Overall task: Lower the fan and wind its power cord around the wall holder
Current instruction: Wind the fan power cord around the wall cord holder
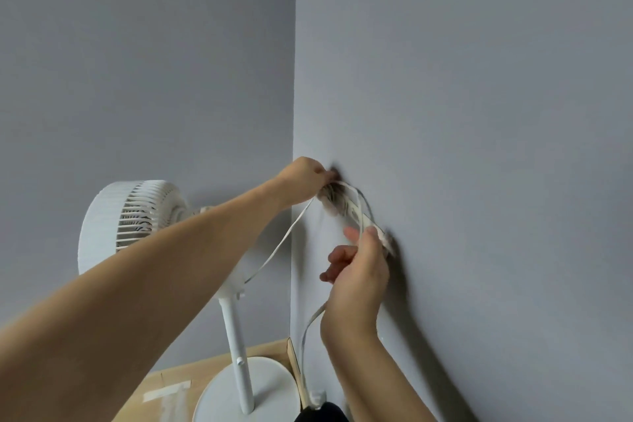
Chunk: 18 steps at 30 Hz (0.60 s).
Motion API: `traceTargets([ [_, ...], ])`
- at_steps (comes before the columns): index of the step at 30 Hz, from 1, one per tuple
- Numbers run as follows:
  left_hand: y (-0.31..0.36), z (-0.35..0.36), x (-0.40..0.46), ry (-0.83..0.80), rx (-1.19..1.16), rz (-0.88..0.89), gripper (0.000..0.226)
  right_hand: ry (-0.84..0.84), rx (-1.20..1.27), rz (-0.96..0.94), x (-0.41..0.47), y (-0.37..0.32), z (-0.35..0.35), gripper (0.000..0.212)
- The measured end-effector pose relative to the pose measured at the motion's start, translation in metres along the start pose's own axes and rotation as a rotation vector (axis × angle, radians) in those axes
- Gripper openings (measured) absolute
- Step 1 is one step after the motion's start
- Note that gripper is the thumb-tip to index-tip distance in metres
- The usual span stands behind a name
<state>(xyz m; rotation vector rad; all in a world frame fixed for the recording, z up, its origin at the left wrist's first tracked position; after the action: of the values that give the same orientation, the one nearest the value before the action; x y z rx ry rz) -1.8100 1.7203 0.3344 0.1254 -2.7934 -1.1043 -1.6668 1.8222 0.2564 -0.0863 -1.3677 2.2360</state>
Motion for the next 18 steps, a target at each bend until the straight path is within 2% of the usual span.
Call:
traceTargets([
  [3,0.0,0.007,0.0,0.011,0.077,0.016,0.015,-0.06,-0.076,0.112,0.017,0.009,0.0,0.026],
  [6,0.002,0.007,0.002,0.011,0.038,0.006,0.008,-0.125,-0.157,0.13,0.028,0.019,0.003,0.025],
  [12,0.001,0.005,0.004,-0.021,-0.01,0.01,0.008,-0.151,-0.294,-0.049,0.039,0.033,0.013,0.029],
  [14,-0.001,0.004,0.003,-0.03,-0.043,0.016,0.015,-0.144,-0.328,-0.113,0.035,0.037,0.012,0.028],
  [18,-0.006,0.006,0.002,-0.028,-0.087,0.014,0.016,-0.121,-0.266,-0.183,0.027,0.043,0.005,0.028],
])
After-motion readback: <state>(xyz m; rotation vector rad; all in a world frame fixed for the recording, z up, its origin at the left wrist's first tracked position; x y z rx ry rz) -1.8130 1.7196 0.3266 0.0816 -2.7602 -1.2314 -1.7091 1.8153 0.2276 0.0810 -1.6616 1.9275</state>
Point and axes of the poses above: each hand's wrist, its own x-axis towards the middle knuckle, its own z-axis out of the palm, y = z × x, the point moved 2 cm from there along x, towards the middle knuckle, and after that the axes turned 11 degrees about -z, right-handed, at the moved point
